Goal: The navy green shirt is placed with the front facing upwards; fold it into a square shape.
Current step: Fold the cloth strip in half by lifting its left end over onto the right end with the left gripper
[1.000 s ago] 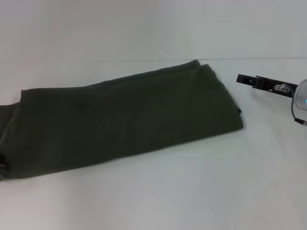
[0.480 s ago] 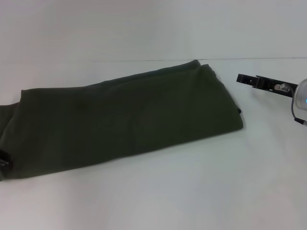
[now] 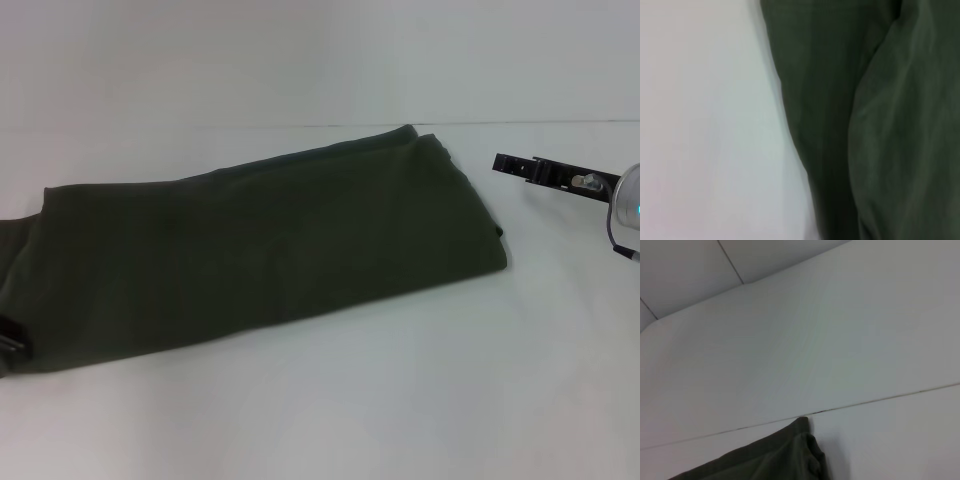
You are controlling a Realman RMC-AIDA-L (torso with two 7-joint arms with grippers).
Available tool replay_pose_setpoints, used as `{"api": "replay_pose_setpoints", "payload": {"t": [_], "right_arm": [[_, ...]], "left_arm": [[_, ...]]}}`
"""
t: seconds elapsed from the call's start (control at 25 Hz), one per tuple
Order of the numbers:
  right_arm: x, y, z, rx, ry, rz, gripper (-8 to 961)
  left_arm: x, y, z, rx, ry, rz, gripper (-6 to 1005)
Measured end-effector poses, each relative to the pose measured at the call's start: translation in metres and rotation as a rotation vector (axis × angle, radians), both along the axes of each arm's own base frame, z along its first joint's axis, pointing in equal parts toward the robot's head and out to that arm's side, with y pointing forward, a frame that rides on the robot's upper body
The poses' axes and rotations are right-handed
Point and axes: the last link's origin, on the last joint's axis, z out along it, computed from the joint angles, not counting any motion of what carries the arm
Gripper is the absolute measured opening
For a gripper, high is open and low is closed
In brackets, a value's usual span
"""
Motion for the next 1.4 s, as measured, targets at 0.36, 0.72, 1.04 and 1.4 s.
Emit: {"api": "replay_pose_setpoints", "payload": {"t": [0.36, 0.72, 1.04, 1.4], "right_arm": [[-0.001, 0.0, 0.0, 0.0, 0.0, 0.002, 773], [-0.001, 0.0, -0.001, -0.001, 0.0, 0.002, 772], [0.0, 0.0, 0.0, -0.001, 0.0, 0.0, 771], [0.002, 0.0, 0.001, 0.002, -0.002, -0.003, 772]], "left_arm": [[0.0, -0.001, -0.005, -0.028, 0.001, 0.005, 761], [0.001, -0.002, -0.005, -0.037, 0.001, 0.005, 777], [0.0, -0.007, 0.0, -0.039, -0.022, 0.04, 791], [-0.004, -0.024, 0.016, 0.023, -0.171, 0.132, 807]]}}
